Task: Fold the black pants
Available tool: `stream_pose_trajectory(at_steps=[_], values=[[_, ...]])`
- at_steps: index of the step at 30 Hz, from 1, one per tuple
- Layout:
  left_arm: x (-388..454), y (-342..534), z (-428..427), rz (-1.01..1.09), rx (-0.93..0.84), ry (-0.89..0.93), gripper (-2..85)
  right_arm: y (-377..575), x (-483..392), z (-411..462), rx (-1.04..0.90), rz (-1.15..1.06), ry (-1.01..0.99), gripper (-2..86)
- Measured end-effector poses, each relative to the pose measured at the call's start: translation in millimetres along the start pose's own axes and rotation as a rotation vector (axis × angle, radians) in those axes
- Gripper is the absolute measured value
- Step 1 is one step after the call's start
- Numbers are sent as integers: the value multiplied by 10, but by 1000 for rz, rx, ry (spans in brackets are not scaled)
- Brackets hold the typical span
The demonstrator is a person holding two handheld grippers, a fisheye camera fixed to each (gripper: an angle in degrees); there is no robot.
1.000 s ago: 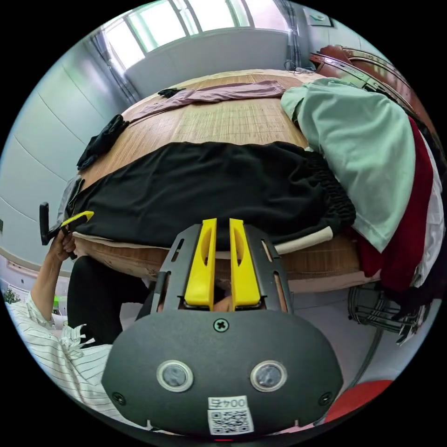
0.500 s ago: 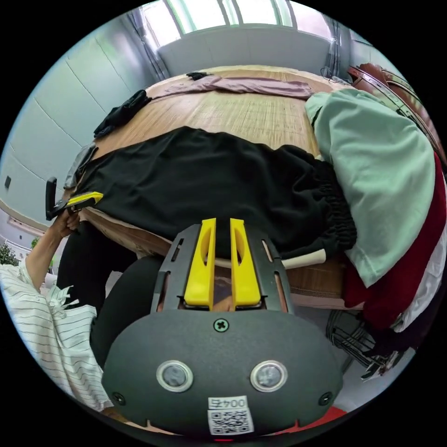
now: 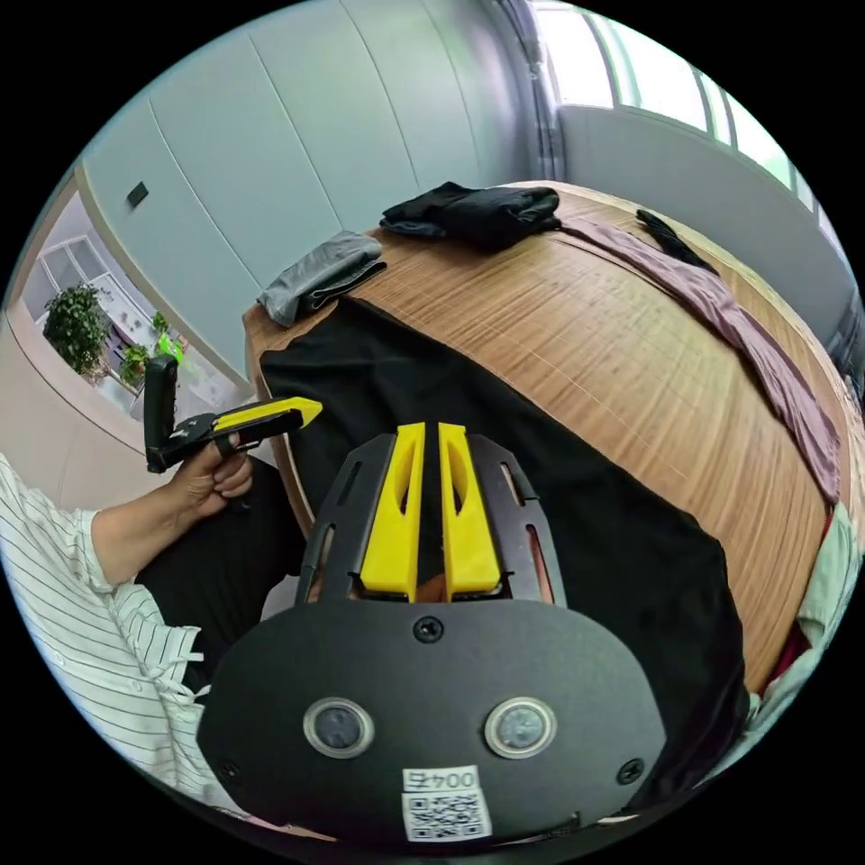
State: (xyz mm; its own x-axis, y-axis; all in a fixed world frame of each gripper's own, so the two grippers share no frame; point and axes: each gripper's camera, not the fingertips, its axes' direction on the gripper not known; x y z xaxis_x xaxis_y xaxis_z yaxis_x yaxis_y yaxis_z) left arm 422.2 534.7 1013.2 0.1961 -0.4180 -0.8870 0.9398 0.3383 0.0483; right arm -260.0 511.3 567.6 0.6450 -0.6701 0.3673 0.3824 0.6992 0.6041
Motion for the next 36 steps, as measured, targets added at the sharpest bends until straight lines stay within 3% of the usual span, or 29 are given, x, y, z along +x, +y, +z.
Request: stream_pose_trajectory(at_steps=[2,6,10,15,19,24,29,33,36], values=[[-221,-28,-80,-41,26,-16,19,-462,-147,466,-42,-18,-37,40],[-698,-6,210,-98,-235,54,18,-1003,-315,1127,-109,-19,-50,31],[-775,43,47,-46,-240,36,15,-1378,-411,1809,-236,-77,36,11],[-987,140,-109,-22,-259,61,6,-1650,-90,1784,-171,82,3,-3],[-1134,198,-262,-35,-233,84,4,-1519,-169,1606,-106,102,-40,-3],[-1425,219,-746,-75,-22,-14,2,-1067,-637,1506,-122,1,-13,3],[-2011,74,-606,-206,-159,-90,2,-363,-1369,1512,-158,-205,-19,19],[-2142,201,-1010,-255,27,-131,2,-182,-1614,1589,-216,-298,50,23],[-2319,311,-1088,-297,-3,-121,2,-245,-1677,1459,-148,-271,-4,25]])
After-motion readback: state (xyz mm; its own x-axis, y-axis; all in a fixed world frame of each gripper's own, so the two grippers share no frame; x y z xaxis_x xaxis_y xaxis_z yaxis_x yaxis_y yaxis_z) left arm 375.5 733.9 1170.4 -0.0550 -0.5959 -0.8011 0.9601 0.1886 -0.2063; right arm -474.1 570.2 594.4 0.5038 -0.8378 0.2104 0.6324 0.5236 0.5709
